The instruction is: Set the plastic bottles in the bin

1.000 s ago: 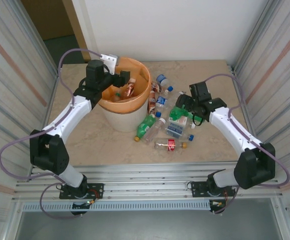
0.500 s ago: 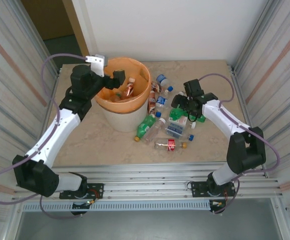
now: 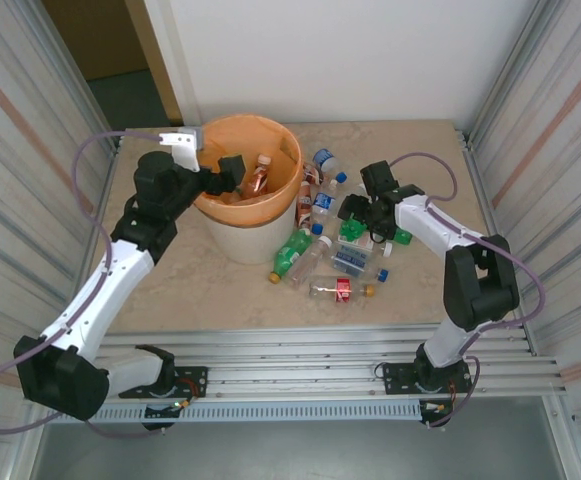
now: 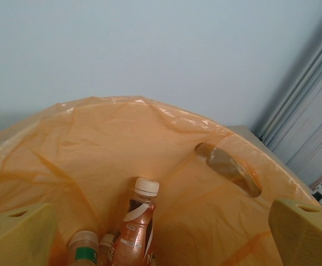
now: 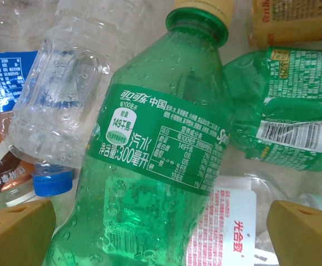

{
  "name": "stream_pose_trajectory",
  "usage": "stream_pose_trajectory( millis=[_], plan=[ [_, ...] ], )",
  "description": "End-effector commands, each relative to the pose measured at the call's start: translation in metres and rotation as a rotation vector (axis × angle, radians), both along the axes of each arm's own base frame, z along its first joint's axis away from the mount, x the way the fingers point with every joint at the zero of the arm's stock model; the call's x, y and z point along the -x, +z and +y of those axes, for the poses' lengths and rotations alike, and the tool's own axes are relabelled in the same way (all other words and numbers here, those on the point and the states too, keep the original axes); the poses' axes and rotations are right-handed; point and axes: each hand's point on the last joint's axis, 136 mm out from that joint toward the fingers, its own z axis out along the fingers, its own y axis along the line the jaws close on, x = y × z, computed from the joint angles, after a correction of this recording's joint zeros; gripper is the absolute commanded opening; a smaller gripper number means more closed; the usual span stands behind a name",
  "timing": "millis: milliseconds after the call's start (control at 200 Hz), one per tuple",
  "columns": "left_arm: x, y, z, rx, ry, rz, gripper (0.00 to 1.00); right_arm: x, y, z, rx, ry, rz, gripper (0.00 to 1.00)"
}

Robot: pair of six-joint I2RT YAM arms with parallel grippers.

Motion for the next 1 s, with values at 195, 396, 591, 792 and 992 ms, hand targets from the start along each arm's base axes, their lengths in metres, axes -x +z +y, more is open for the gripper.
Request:
stream_pose_trajectory(
  millis=[195, 396, 591, 792, 992],
  plan=[
    [0.003, 0.007, 0.007, 0.033, 0.034, -0.032, 0.98, -0.007, -0.008, 0.012, -0.034, 0.003, 0.006, 0.85],
    [0.003, 0.006, 0.007, 0.039, 0.033, -0.027, 0.98, -0.005, -0.013, 0.013, -0.032, 0.007, 0.015, 0.79],
    [0.004, 0.005, 0.008, 0.04, 0.038, -0.026, 0.99, 0.0, -0.02, 0.012, -0.03, 0.002, 0.032, 0.8],
    [0.004, 0.004, 0.009, 0.041, 0.044, -0.024, 0.99, 0.002, -0.022, 0.012, -0.027, 0.004, 0.034, 0.73],
    [0.003, 0.003, 0.01, 0.039, 0.052, -0.023, 0.99, 0.004, -0.019, 0.012, -0.017, 0.006, 0.028, 0.61]
  ],
)
